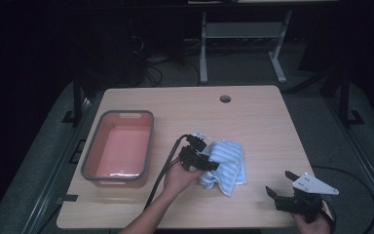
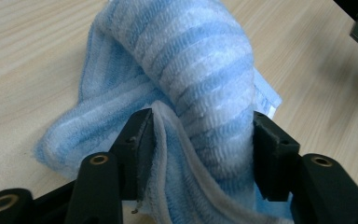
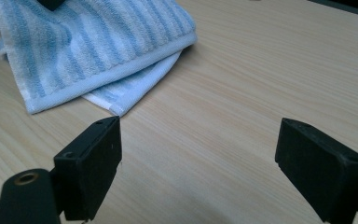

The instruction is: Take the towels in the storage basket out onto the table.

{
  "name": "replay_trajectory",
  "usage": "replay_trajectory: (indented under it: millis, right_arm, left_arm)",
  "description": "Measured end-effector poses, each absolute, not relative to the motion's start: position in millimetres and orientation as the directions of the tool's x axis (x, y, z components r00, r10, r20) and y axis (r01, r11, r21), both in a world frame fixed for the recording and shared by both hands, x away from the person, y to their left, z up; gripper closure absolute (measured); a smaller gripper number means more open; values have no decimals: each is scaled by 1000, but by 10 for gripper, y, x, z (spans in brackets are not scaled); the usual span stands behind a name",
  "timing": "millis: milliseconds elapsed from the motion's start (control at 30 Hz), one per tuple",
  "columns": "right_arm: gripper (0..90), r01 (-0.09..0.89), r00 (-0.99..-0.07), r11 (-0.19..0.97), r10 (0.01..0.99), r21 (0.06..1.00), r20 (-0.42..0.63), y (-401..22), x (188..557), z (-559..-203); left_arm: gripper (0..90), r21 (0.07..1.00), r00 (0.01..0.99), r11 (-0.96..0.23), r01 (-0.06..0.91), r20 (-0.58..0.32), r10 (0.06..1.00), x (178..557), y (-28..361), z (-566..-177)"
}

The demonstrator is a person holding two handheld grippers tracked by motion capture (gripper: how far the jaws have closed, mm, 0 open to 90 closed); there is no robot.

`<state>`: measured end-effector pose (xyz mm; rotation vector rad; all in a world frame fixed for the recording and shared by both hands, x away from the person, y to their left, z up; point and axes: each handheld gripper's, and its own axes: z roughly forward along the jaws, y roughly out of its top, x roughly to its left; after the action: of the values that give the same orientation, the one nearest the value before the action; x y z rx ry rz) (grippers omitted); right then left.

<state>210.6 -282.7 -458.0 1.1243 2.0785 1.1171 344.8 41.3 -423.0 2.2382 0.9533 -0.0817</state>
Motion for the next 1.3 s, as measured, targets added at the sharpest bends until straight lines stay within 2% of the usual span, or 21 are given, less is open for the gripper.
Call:
replay_trajectory:
  millis: [500,1300]
  right_arm:
    - [141,422,-517,319,853,849,-64,-2838,2110,-4582]
    - [141,431,-511,316,857,845,-60,-2843,2119,-4599]
  left_arm:
    - [384,598,723,-465,653,-310,617,3369,546,-4221]
    - [368,637,711,-407,655,-336,618,3170,825,-4285]
